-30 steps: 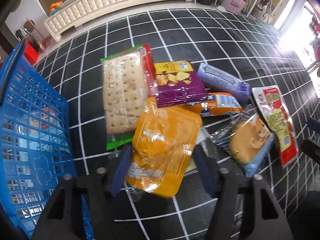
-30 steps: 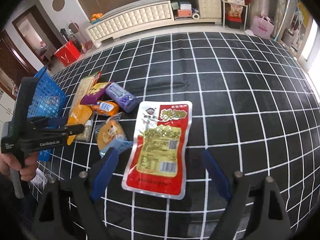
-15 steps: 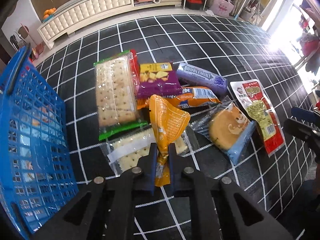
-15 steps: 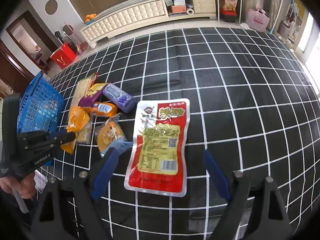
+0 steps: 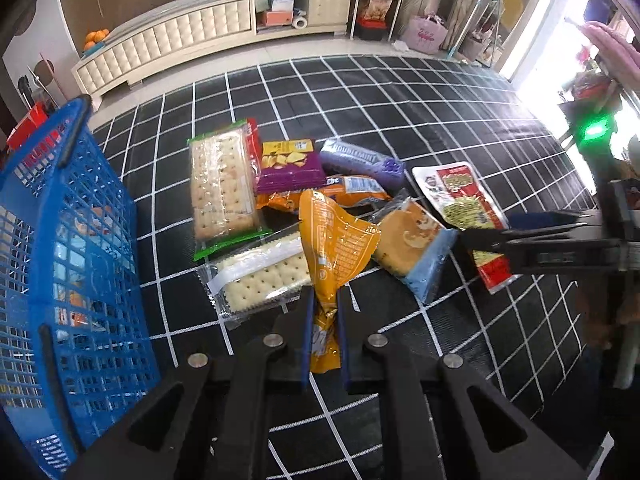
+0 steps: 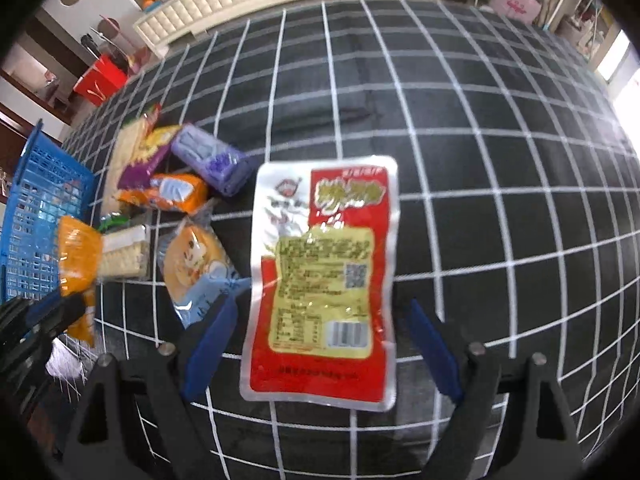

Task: Organize snacks
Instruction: 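Lift the orange packet with the left tool while the right tool grasps the red sausage pack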

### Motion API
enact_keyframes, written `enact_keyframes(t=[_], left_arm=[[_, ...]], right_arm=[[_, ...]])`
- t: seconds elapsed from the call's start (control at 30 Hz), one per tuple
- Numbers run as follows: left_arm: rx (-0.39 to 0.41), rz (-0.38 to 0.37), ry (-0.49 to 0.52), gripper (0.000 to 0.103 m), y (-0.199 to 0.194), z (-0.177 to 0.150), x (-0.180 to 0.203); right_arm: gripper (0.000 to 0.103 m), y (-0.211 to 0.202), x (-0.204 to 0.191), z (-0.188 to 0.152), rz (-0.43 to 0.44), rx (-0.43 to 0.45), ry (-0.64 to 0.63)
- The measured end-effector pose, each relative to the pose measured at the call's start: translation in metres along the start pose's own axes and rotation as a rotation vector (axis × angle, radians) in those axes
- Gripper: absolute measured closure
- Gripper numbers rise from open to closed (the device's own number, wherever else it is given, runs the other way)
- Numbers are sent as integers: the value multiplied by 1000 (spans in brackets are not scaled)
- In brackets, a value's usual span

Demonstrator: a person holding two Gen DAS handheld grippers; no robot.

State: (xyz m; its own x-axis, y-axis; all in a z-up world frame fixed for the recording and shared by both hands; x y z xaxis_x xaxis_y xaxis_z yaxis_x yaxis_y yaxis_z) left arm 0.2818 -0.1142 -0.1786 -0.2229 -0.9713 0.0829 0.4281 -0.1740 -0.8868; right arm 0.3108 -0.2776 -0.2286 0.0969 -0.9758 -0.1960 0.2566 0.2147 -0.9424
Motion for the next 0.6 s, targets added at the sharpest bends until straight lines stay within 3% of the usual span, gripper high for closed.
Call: enact_keyframes(t=[0.23,0.33,0.4,0.47,0.6], left_arm=[[16,-15,3,94,-15,-1,-7],[17,-21,-2,94,-5,0,-3],[18,-25,-10,94,-2,0,-3],[18,-34,-18,94,-2,-1,-4],[17,-43,-28,94,-3,-3,-4]], right_arm=[[16,9,-6,1,-73,13,-36],[32,8,-7,1,-122,38,-85],[44,3,-7,0,-100,51,-81],[67,-3,-9,-1,-70,71,-87],[71,-5,-13,-10,-88,79,-112]])
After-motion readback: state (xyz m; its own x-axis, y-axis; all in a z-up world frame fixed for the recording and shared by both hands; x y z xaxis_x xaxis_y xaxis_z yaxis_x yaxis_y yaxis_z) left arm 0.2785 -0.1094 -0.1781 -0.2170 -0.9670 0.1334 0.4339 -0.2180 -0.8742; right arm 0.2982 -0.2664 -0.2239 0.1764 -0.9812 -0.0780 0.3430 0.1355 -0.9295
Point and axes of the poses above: each gripper's, at about its wrist camera, not at the fingertips, and y roughly the way its jaws point, x to its right, z to its top, the point moved 3 cm from there along y, roughly the way its jaws point, and after that the axes turned 3 degrees about x, right-handed, at the moved point
